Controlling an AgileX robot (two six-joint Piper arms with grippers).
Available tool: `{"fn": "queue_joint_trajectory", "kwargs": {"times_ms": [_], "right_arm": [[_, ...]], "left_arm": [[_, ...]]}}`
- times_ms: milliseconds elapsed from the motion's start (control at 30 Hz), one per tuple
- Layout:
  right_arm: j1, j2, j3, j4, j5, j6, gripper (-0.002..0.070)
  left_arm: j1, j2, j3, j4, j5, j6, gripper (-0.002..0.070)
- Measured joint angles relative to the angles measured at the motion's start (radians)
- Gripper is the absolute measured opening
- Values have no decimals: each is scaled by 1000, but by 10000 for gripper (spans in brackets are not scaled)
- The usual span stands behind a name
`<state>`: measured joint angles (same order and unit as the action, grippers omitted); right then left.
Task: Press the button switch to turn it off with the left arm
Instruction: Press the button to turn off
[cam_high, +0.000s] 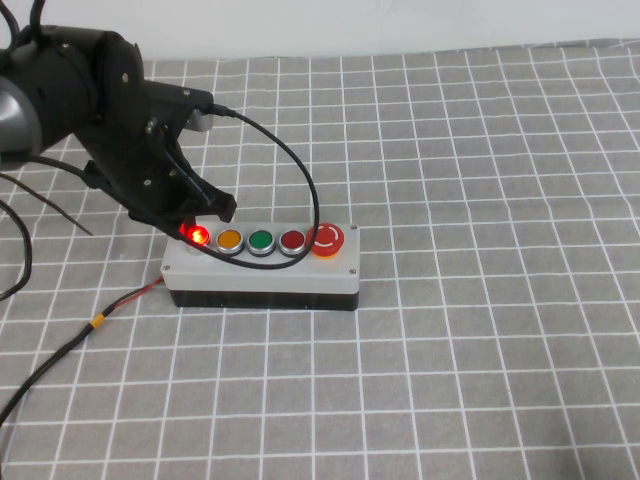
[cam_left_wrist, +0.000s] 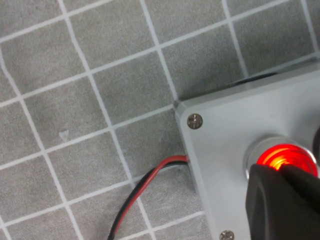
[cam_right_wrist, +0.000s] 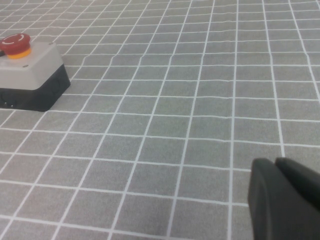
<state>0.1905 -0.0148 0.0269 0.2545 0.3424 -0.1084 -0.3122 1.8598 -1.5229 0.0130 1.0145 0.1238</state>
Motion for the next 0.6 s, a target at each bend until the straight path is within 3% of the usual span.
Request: {"fn": "queue_joint_trajectory", "kwargs": {"times_ms": [600], "right_arm": [[0,0,0,0,0,0,-16]], "left_arm": [[3,2,0,-4,-33,0,-3]]}}
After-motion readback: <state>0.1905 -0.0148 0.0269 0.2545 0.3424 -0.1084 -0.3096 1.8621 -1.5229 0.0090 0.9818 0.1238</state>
